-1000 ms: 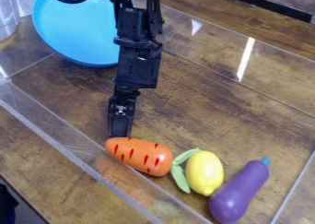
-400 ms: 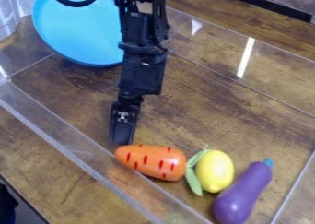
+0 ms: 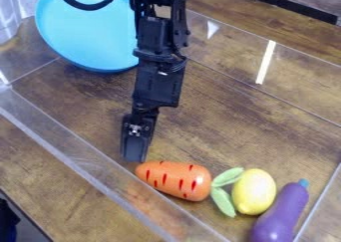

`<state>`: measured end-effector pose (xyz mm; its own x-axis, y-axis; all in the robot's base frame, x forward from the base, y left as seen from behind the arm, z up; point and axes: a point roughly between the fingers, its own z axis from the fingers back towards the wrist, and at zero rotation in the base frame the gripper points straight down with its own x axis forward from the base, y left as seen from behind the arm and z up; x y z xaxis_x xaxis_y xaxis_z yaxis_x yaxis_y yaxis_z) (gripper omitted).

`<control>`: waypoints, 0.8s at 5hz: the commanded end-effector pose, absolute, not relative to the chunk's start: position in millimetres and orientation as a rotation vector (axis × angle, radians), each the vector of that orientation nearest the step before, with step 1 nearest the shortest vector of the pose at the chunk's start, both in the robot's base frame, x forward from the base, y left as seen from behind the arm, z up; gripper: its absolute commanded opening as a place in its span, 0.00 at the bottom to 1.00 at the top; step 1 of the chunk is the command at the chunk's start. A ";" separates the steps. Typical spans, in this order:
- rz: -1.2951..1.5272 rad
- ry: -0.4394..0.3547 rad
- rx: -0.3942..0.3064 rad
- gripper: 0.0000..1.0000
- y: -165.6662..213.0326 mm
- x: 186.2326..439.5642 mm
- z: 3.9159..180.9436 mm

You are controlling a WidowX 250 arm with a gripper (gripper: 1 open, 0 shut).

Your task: Move the carrot to the right side

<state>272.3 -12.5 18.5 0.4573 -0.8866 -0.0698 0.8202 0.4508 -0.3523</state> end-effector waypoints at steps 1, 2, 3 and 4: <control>-1.143 0.285 -0.309 1.00 -25.7 263.7 13.4; -1.161 0.286 -0.315 1.00 -26.4 262.6 13.5; -1.157 0.292 -0.322 1.00 -29.7 263.8 14.0; -1.153 0.297 -0.328 1.00 -32.6 265.2 13.6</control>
